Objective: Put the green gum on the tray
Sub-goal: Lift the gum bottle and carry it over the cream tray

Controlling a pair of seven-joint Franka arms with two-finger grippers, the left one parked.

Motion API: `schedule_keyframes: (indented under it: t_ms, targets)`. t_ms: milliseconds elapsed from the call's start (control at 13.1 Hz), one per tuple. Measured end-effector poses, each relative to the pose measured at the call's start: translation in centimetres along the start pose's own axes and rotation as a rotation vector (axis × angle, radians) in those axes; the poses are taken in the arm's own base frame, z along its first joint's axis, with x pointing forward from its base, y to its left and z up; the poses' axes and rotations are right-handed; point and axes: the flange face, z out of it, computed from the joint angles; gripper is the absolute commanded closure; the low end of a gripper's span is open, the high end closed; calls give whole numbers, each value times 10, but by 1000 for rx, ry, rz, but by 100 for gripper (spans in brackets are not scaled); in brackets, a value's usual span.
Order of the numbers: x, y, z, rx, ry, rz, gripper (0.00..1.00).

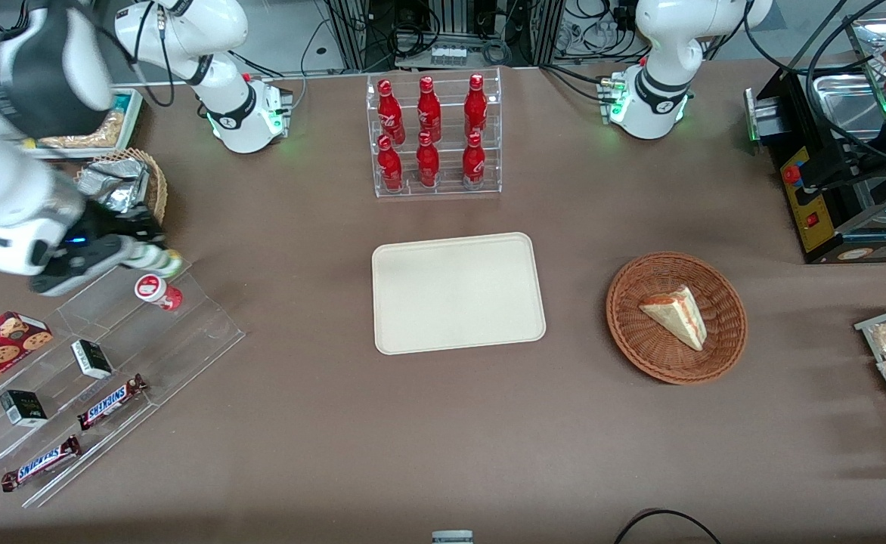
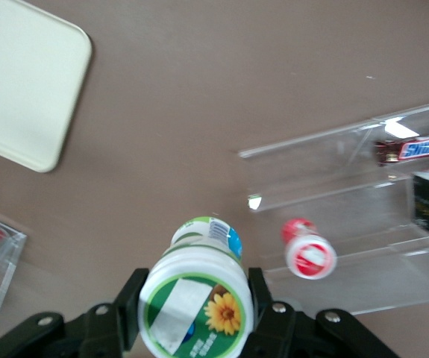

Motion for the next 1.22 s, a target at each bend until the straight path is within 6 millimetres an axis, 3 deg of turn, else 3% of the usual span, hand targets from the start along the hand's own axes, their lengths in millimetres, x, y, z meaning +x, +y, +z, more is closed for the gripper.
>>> schedule_keyframes:
  t_ms: [382, 764, 1222]
  targets:
    - [39, -129, 18, -22, -7, 162, 100]
    - [93, -243, 75, -48, 7, 290, 100]
    - [139, -311, 146, -49, 60, 368, 100]
